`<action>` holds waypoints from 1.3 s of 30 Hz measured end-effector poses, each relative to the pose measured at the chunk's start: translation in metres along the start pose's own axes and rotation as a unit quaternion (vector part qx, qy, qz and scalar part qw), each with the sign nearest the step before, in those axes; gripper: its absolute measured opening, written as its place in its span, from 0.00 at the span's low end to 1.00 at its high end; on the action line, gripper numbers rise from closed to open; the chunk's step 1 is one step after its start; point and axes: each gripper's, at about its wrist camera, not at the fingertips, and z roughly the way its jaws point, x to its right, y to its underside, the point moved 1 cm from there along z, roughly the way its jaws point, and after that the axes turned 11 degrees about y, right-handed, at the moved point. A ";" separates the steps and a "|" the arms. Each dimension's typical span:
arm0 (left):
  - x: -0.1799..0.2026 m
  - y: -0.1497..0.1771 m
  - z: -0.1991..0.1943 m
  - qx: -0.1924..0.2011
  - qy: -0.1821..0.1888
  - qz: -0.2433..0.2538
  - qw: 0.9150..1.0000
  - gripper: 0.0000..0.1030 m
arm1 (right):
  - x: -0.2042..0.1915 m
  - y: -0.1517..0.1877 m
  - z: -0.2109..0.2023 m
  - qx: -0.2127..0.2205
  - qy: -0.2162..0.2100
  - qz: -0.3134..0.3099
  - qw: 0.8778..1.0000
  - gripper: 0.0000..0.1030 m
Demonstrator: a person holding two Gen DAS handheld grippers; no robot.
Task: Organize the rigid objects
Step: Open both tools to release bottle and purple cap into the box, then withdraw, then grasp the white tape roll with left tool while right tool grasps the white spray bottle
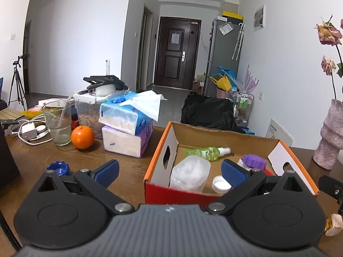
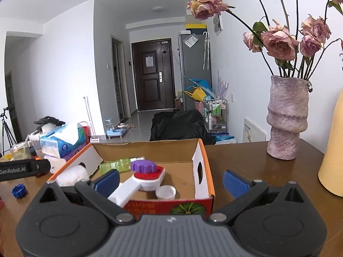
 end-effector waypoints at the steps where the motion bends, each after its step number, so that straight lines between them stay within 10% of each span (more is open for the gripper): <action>1: 0.000 0.002 -0.003 0.000 -0.002 0.000 1.000 1.00 | 0.000 0.002 -0.003 -0.001 0.000 -0.002 1.000 1.00; 39: 0.000 0.073 -0.071 -0.052 0.008 -0.010 0.999 1.00 | 0.025 0.066 -0.073 -0.037 -0.008 -0.003 0.999 1.00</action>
